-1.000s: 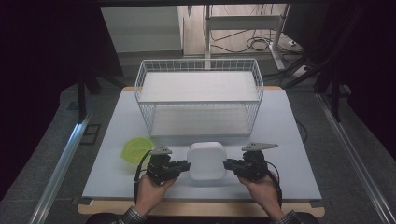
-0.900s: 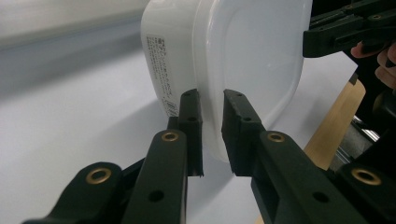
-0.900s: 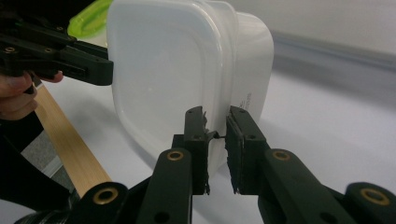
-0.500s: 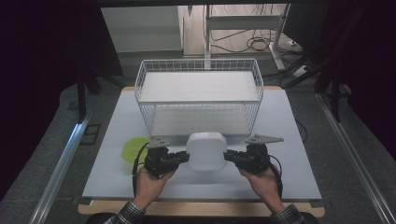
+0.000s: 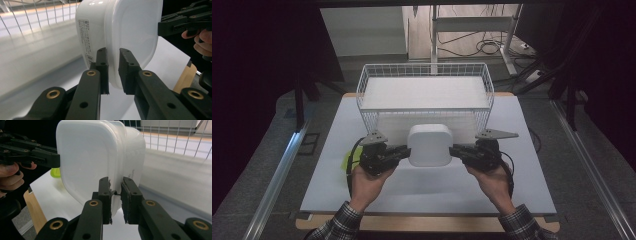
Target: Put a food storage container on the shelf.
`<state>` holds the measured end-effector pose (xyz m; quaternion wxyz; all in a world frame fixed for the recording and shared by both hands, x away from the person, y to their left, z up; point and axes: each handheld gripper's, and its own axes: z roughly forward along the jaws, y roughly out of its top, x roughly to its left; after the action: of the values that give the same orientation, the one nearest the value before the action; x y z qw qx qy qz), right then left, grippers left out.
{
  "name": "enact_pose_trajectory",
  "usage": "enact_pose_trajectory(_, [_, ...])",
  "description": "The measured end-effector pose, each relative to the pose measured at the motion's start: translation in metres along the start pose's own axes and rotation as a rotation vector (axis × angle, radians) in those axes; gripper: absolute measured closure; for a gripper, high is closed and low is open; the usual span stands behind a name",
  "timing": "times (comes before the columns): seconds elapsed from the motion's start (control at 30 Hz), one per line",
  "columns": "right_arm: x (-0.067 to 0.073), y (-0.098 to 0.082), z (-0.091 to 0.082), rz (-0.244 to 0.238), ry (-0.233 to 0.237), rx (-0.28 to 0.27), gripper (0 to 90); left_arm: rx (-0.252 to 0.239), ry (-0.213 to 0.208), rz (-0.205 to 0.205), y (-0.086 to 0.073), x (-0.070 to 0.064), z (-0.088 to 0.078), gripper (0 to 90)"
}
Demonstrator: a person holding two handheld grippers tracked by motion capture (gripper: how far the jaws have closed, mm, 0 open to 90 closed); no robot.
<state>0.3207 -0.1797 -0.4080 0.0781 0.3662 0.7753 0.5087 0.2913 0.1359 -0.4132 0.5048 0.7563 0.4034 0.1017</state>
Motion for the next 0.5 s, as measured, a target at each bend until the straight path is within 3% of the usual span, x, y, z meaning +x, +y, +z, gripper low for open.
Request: enact_pose_trajectory(0.5, [0.006,0.042,-0.004,-0.039,0.005,-0.051,78.5,-0.054,0.034,0.039,0.039,0.002,-0.022,79.4])
